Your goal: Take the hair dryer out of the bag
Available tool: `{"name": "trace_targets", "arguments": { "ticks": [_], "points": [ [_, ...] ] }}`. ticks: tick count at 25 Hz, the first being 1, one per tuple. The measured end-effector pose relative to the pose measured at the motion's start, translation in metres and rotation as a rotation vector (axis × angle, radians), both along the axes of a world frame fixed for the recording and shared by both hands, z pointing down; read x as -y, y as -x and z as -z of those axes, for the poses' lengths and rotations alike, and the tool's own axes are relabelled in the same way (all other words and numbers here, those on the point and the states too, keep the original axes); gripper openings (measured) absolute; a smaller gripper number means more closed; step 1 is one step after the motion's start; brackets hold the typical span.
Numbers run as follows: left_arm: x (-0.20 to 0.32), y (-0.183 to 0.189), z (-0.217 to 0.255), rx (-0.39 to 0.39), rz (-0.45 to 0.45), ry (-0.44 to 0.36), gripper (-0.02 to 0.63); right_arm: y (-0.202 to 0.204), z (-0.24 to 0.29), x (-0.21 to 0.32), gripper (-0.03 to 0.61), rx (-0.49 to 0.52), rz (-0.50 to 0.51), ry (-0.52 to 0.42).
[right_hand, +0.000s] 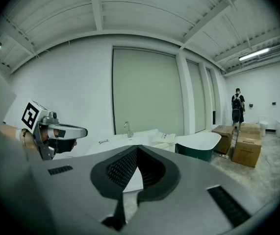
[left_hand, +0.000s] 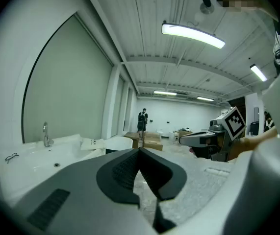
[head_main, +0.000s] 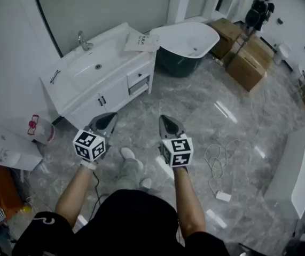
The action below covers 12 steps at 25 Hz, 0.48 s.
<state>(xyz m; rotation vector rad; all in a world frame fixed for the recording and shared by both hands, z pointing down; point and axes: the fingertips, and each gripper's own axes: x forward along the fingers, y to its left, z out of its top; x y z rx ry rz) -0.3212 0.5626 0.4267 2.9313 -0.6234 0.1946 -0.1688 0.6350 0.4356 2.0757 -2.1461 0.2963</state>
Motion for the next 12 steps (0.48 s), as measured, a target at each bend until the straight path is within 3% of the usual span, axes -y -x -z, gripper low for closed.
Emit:
{"name": "trace_targets", "arguments": {
  "ticks": [12],
  "points": [
    [0.000,0.045,-0.005,0.007,0.048,0.022,-0.002,0.043,-0.003,0.012,-0.005,0.005,0.061,0.022]
  ]
}}
